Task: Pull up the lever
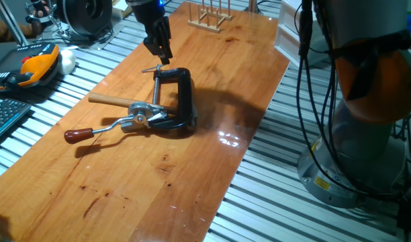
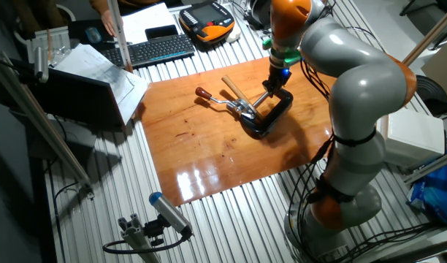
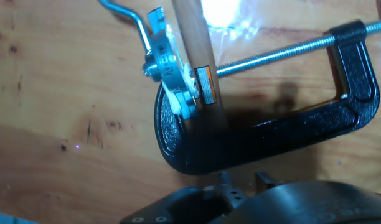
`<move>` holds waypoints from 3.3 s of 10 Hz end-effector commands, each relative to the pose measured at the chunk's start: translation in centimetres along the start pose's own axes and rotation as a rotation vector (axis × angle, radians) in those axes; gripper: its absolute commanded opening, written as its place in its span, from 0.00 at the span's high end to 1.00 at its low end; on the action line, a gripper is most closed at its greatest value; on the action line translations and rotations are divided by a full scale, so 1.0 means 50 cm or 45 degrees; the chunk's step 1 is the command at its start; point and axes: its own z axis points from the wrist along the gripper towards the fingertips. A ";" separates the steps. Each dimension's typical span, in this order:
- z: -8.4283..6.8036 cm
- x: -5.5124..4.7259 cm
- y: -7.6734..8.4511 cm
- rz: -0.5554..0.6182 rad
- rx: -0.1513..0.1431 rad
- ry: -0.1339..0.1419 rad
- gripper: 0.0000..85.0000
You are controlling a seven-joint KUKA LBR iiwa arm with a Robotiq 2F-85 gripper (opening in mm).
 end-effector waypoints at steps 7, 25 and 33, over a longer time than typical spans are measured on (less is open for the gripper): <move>0.001 0.000 0.001 -0.045 0.008 0.000 1.00; -0.002 -0.016 0.020 -0.180 -0.013 -0.170 1.00; 0.081 -0.184 0.242 -0.072 -0.078 -0.176 1.00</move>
